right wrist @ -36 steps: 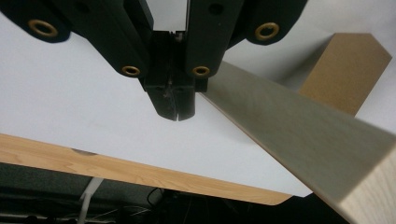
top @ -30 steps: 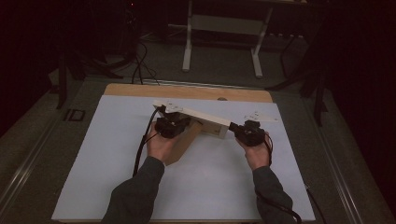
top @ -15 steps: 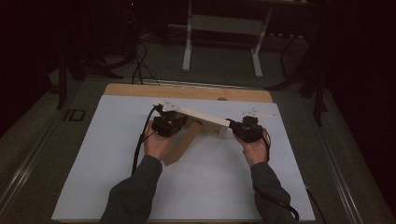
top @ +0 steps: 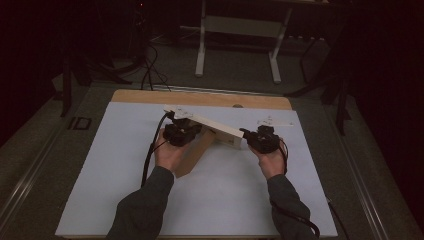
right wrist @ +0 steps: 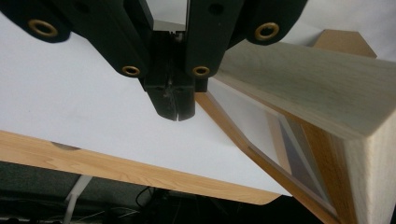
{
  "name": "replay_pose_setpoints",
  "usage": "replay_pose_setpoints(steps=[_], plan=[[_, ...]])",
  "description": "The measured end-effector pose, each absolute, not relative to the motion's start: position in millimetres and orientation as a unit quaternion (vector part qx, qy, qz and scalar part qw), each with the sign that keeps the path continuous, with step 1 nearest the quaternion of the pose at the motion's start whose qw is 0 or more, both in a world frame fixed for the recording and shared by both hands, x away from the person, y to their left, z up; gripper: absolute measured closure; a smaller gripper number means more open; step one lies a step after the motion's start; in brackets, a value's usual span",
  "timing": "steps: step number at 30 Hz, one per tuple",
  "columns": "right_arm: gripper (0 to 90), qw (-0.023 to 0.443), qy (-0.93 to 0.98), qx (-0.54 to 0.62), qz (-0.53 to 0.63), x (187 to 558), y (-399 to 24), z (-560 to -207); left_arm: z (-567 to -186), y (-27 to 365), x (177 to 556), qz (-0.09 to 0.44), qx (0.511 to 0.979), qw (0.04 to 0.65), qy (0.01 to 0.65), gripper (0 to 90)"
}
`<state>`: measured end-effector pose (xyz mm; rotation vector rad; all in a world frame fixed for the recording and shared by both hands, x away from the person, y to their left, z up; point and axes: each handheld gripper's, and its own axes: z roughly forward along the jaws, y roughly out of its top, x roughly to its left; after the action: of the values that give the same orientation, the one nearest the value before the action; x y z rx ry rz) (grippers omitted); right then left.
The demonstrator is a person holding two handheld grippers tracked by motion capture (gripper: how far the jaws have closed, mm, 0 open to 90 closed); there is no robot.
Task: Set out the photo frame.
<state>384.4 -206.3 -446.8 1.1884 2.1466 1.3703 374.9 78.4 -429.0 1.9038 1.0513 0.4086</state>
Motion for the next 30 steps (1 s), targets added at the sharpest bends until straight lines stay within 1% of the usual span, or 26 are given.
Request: replay_pose_setpoints(steps=[30], plan=[[90.0,0.167,0.765,0.403,0.474,377.2,-200.9,-446.2,-421.2,67.7,369.1,0.157,0.778,0.457,0.401,90.0]])
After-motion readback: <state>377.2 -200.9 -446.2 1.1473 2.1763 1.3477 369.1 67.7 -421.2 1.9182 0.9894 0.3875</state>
